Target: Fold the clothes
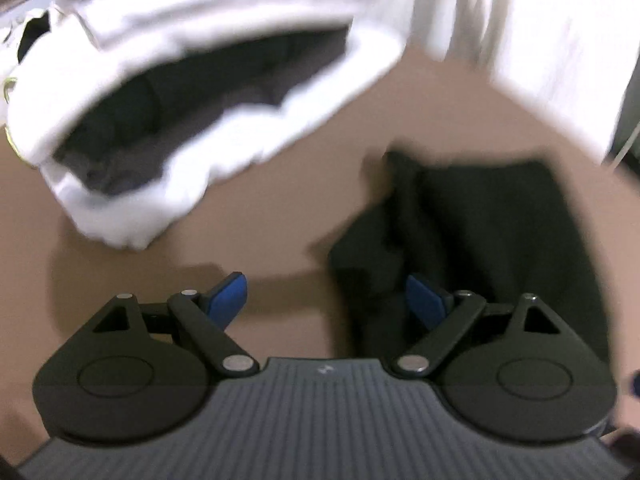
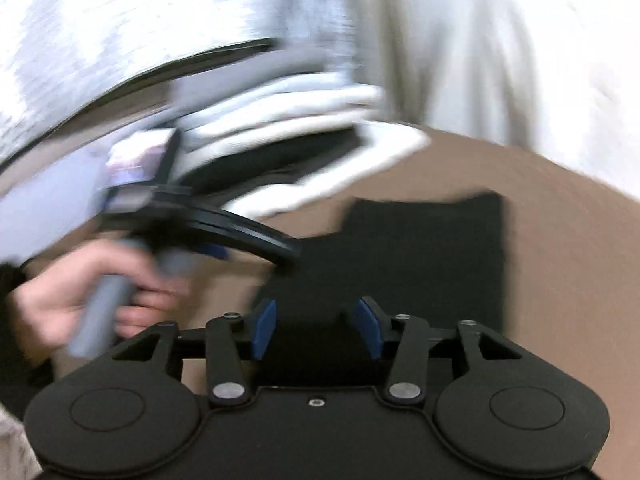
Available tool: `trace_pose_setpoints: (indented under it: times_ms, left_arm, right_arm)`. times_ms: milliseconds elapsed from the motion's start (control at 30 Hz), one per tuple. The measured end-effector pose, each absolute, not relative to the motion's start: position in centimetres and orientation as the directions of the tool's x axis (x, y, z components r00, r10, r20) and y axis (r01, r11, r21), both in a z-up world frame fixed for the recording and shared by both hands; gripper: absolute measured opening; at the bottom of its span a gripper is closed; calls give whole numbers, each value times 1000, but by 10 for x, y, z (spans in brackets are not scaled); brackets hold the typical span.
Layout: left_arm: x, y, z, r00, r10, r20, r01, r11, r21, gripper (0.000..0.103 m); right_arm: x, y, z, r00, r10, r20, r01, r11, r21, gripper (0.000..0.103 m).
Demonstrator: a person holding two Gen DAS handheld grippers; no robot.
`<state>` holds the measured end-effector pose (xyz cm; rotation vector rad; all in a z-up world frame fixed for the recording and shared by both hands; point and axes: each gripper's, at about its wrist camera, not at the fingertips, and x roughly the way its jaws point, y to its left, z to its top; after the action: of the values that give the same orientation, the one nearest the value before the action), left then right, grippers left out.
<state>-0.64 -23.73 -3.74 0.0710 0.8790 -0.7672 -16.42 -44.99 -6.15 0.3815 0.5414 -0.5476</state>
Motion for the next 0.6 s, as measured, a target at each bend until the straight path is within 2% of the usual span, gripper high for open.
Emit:
trace_pose_setpoints:
  times_ms: [133, 233, 400, 500, 600]
  left_arm:
    - [-6, -230, -33, 263, -745, -613, 658, 603, -451, 89]
    - [-10, -258, -49, 216, -742, -634, 669, 586, -458, 88]
    - [-18, -288, -75, 256, -550, -795, 720, 658, -222, 80]
    - [-18, -277, -68, 314, -492, -812, 695, 702, -156, 80]
    - [-14, -266, -67, 394, -389, -833, 660, 750, -38, 78]
  right_arm:
    - [-201, -477, -80, 648, -426, -632, 697, 666, 266, 56]
    - [-206, -495, -104, 613, -423, -668, 747, 586, 315, 56]
    - [-202, -508, -129, 609, -395, -687, 767, 515, 383, 57]
    - [-202, -506, -131, 593, -405, -696, 774, 524, 355, 58]
    - [-206, -508, -134, 588, -401, -703, 784, 497, 372, 61]
